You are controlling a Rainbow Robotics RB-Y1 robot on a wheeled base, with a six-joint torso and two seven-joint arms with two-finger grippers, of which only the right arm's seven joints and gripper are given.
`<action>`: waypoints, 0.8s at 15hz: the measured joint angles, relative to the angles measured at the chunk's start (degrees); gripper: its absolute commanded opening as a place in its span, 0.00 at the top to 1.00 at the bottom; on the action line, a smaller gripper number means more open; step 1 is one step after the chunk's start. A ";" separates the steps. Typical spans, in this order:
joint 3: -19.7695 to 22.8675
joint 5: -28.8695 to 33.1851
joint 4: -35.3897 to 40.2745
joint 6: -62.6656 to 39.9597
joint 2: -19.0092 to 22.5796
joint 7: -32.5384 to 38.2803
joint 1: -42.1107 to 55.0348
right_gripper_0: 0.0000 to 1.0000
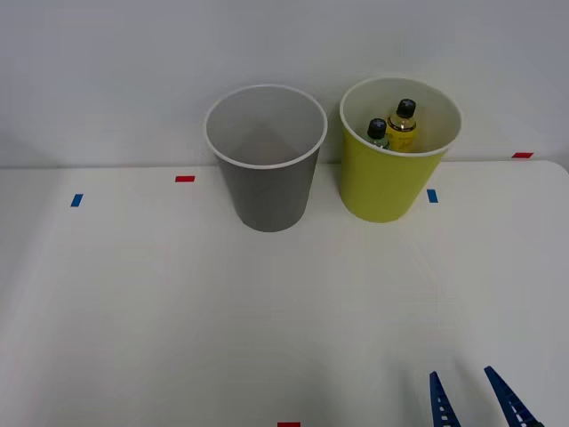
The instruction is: Put cans in the gray bin, plastic bottles in the light green bin
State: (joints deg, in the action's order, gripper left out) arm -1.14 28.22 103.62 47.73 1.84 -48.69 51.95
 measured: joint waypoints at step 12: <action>0.00 0.00 0.00 0.00 0.00 0.00 0.00 0.20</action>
State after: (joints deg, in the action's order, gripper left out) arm -1.14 28.21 103.62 47.73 1.84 -48.69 51.94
